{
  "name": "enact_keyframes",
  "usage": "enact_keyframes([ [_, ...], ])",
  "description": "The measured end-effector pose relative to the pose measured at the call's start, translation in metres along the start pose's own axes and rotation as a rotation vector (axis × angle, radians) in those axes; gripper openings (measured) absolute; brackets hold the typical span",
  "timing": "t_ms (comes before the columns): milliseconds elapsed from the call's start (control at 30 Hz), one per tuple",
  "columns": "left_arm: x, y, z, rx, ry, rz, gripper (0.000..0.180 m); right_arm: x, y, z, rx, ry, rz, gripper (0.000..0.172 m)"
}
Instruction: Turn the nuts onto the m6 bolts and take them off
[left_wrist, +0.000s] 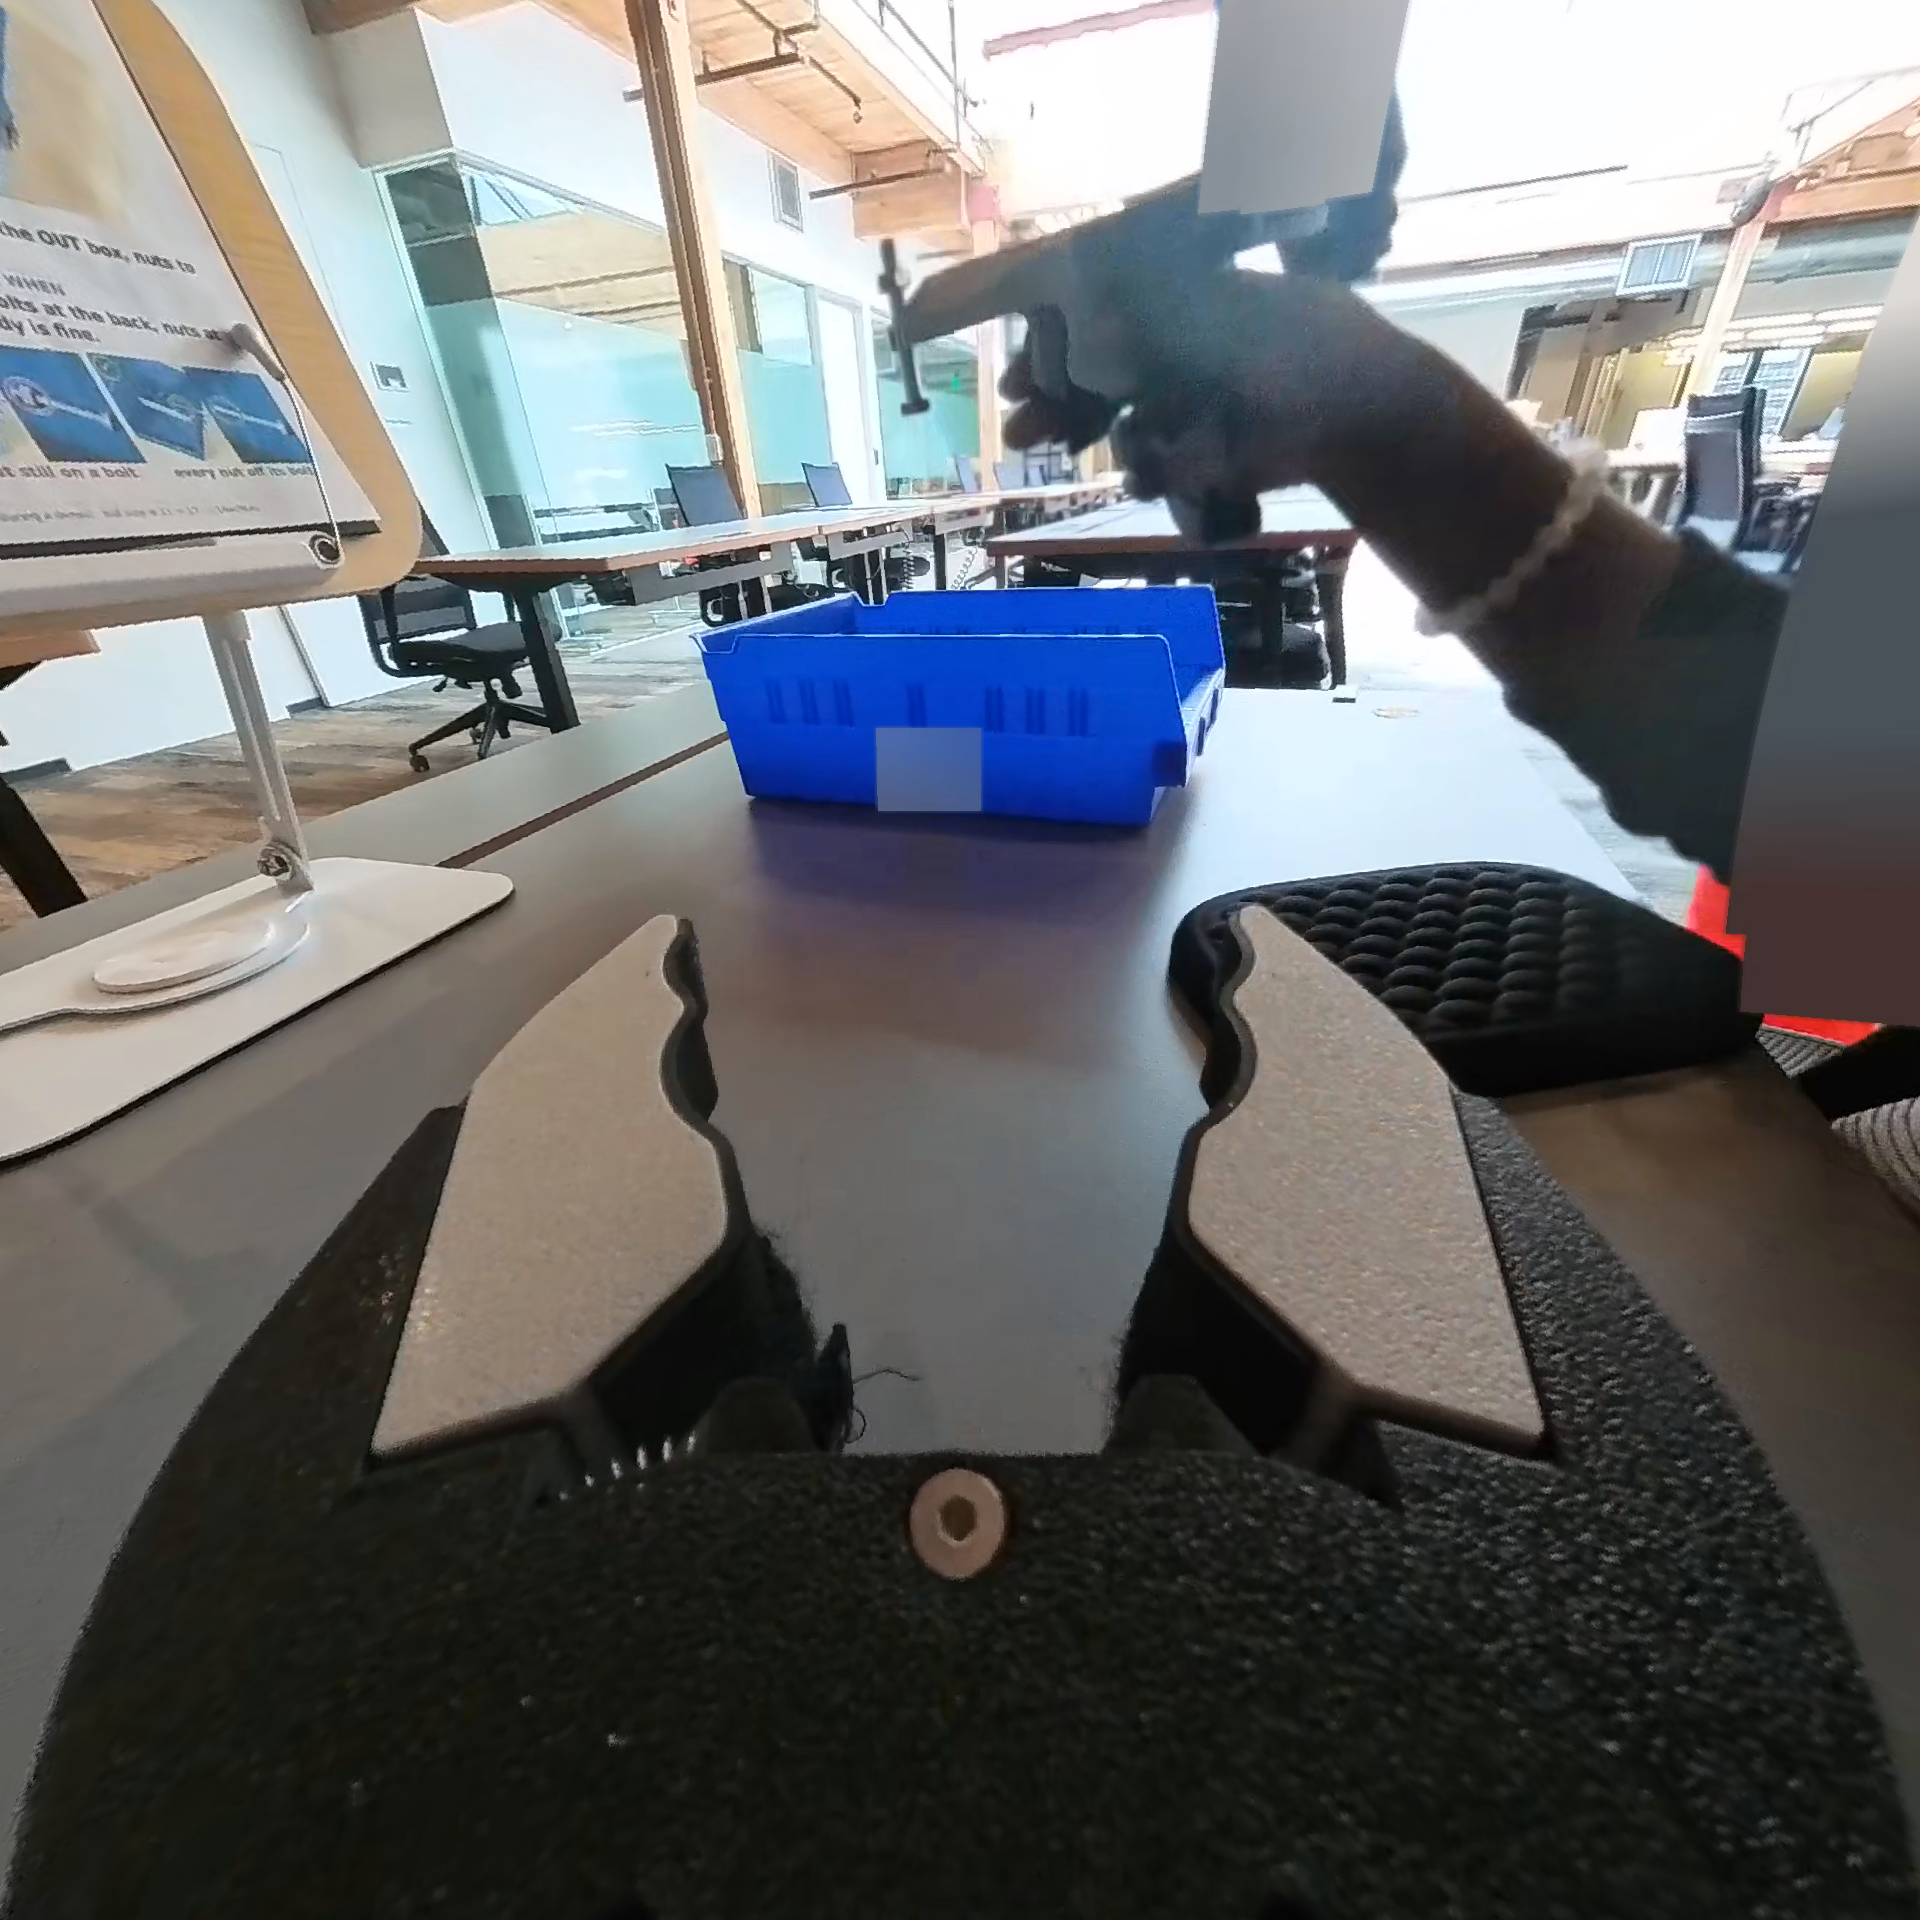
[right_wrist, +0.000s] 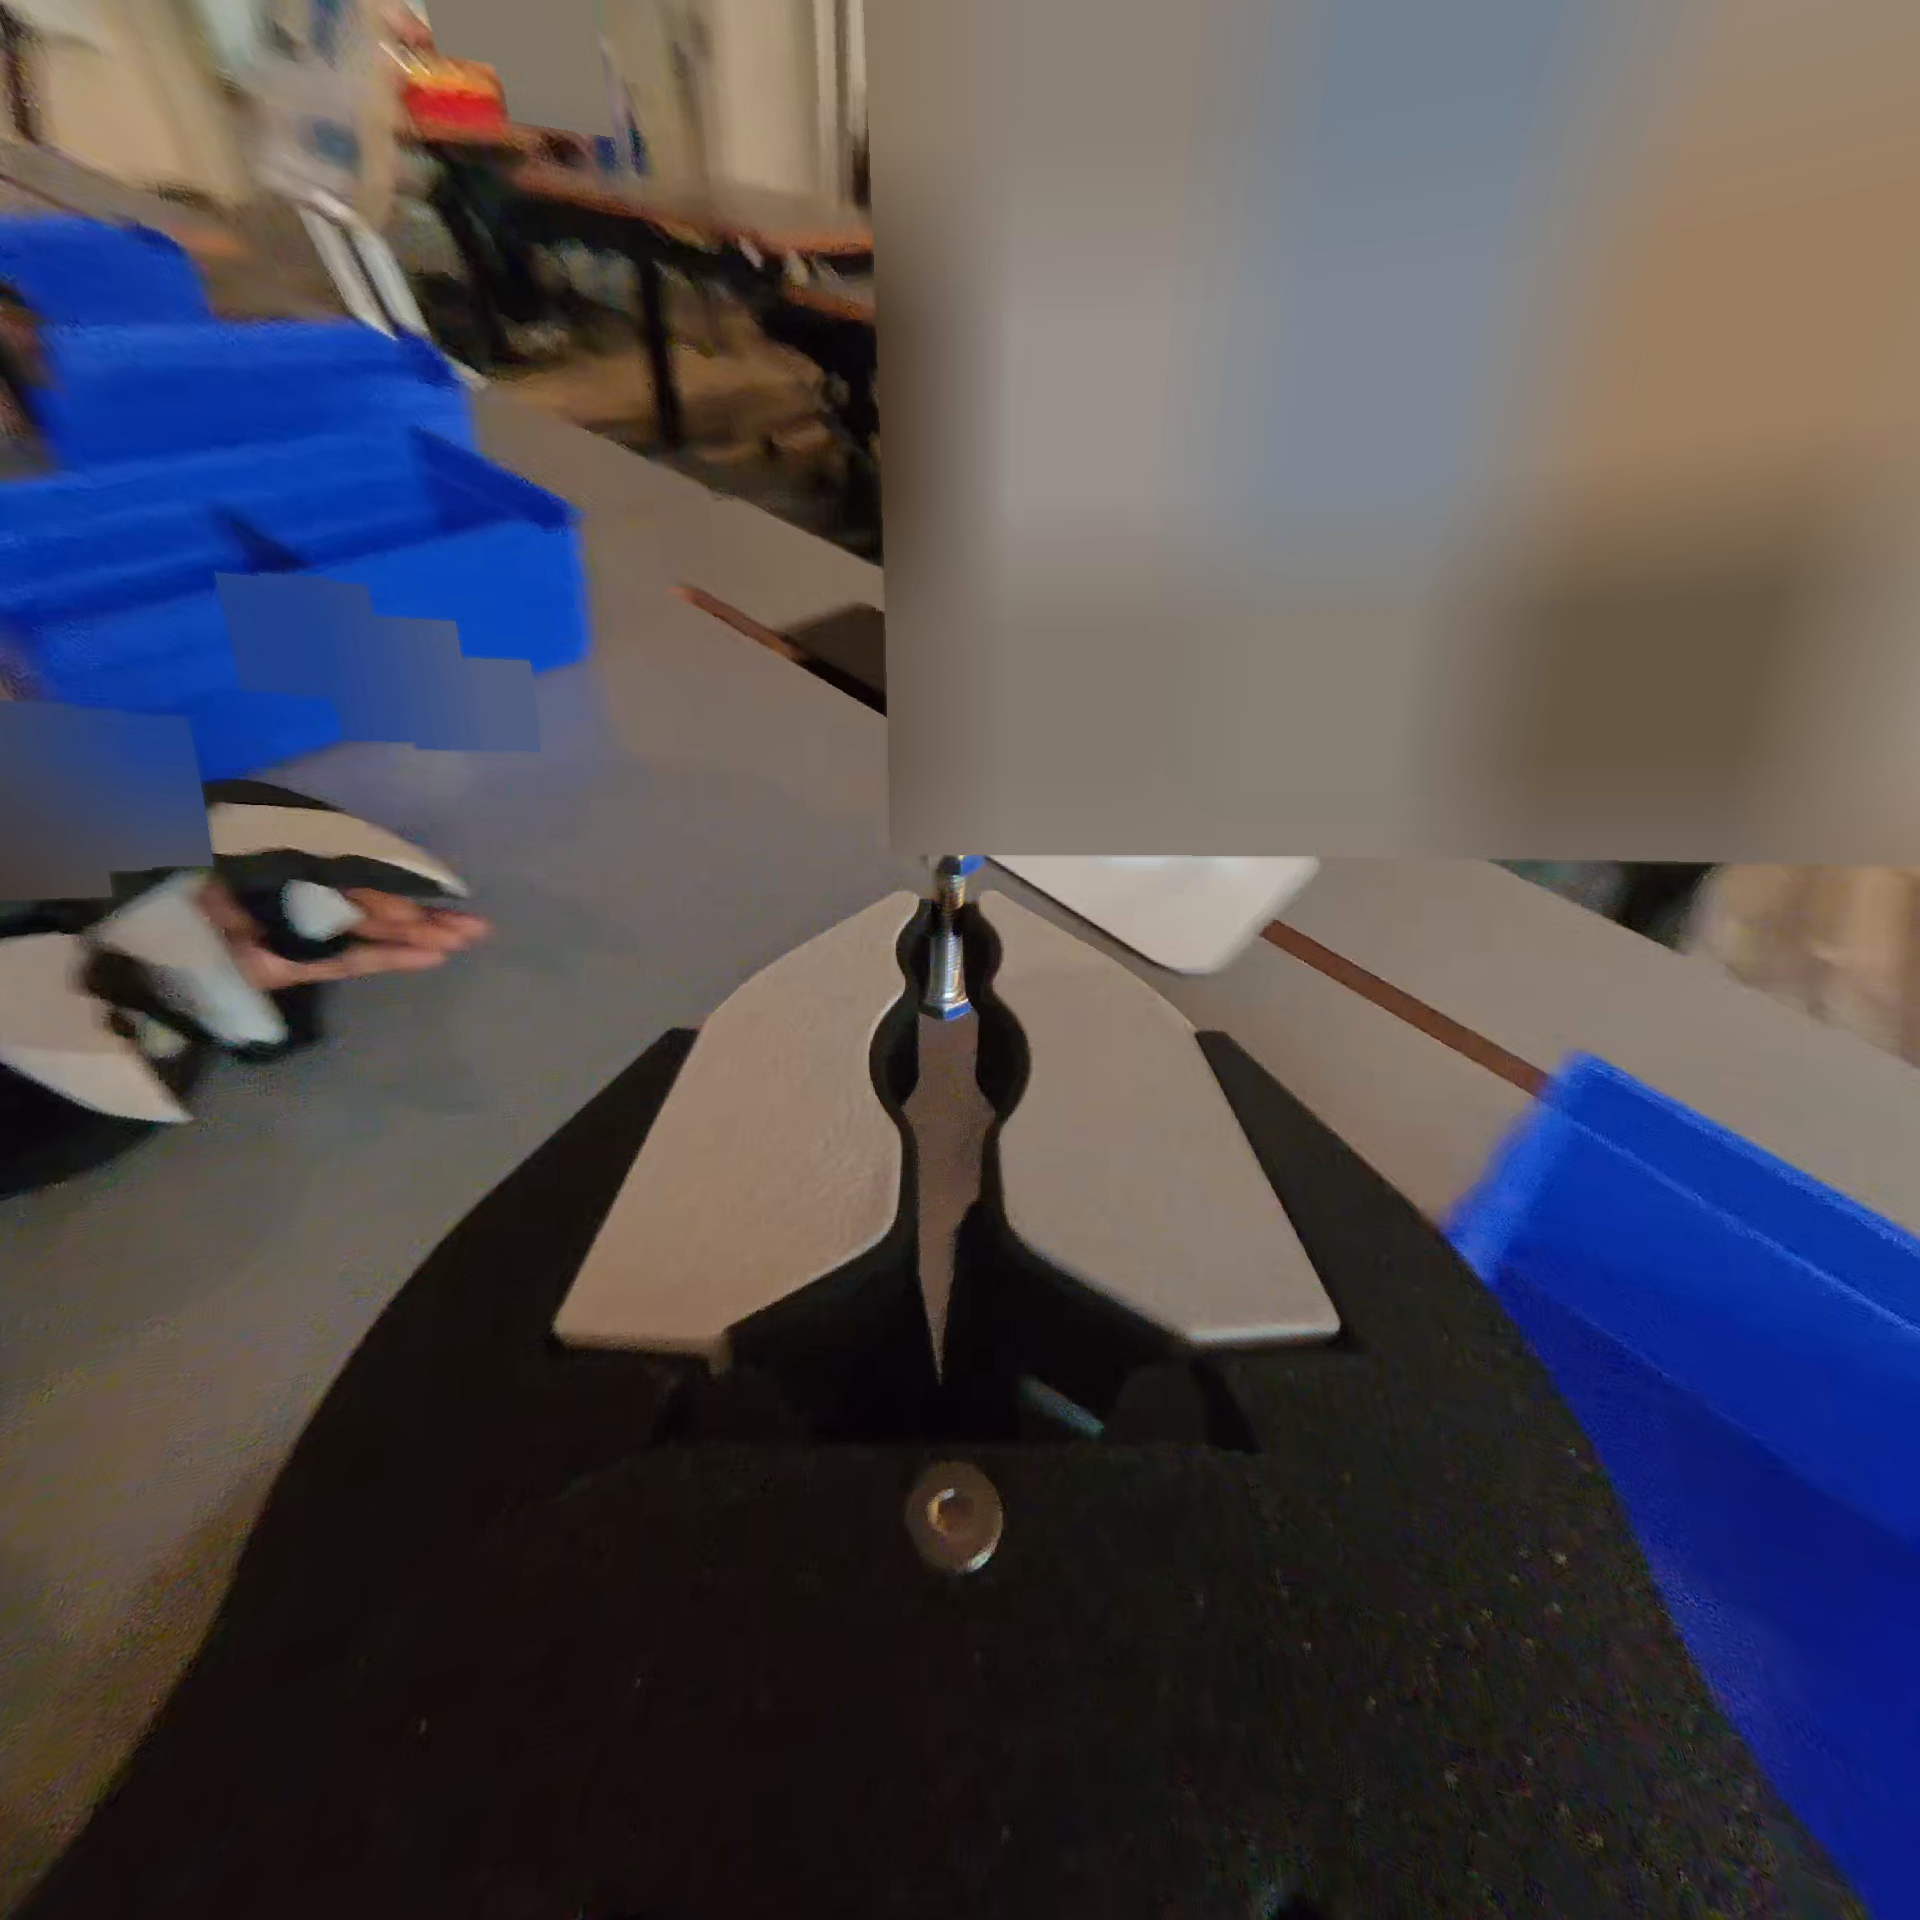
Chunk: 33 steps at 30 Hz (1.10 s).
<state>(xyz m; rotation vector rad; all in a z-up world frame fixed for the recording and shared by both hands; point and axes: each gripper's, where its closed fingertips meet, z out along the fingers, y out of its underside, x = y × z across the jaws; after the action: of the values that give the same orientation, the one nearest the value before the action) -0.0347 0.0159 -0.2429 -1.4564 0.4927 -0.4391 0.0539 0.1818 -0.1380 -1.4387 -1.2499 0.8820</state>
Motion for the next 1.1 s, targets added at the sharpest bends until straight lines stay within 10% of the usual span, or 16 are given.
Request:
enact_keyframes([
  [367, 0.000, 0.002, 0.001, -0.010, -0.001, 0.005, 0.094, 0.189, 0.130, -0.019, -0.668, 0.241, 0.401, 0.005],
  [633, -0.002, 0.001, 0.001, -0.003, -0.007, -0.013, 0.094, 0.204, 0.208, -0.004, -0.980, 0.222, 0.558, 0.005],
  [1100, -0.002, 0.001, 0.000, -0.002, -0.004, -0.021, 0.093, 0.202, 0.231, 0.005, -1.130, 0.240, 0.489, 0.005],
])
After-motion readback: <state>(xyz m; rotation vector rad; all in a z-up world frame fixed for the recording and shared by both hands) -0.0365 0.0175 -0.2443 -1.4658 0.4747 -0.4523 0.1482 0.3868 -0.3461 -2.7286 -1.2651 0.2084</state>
